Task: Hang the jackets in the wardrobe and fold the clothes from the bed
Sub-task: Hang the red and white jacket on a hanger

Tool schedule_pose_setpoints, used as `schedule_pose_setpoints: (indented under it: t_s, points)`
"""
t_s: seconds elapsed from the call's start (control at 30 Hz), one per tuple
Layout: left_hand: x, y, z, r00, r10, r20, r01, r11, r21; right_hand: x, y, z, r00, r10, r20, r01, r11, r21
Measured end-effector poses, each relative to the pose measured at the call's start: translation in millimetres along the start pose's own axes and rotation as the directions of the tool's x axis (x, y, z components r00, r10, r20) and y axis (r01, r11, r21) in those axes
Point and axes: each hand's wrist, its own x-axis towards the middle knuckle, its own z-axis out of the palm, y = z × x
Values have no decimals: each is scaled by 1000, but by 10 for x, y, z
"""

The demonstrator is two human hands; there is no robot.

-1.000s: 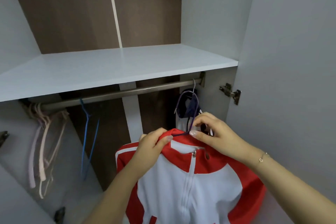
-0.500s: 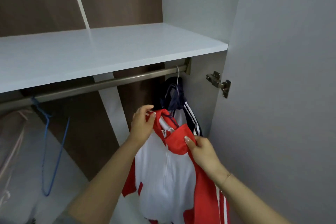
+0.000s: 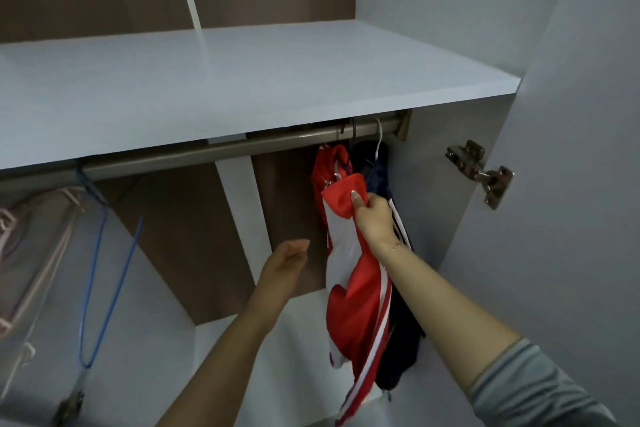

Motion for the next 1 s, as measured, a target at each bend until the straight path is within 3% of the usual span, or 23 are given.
schedule_pose_setpoints:
  t_s: [0.4,0.5,0.67,0.87,1.0]
  points:
    - [170,148,239,999,-14,51,26,970,-242,296,-270,-65,989,-144,-42,140,986,-87]
    - [184,105,286,998,-50,42,60,965,-255,440,-330,-46,995,-94,-25,92,993,-71]
    - [137,42,311,997,-65,28,70,957,-282,374,152,2,1000,-12,23,17,973,-230]
    - [74,-5,287,996,-89,2,86,954,-289,97,487,-121,981,-190,-26,160,884,-439]
    - [19,3,384,997,-68,24,72,955,-287,-244,751,-271,976,-217,-25,168,818,-551]
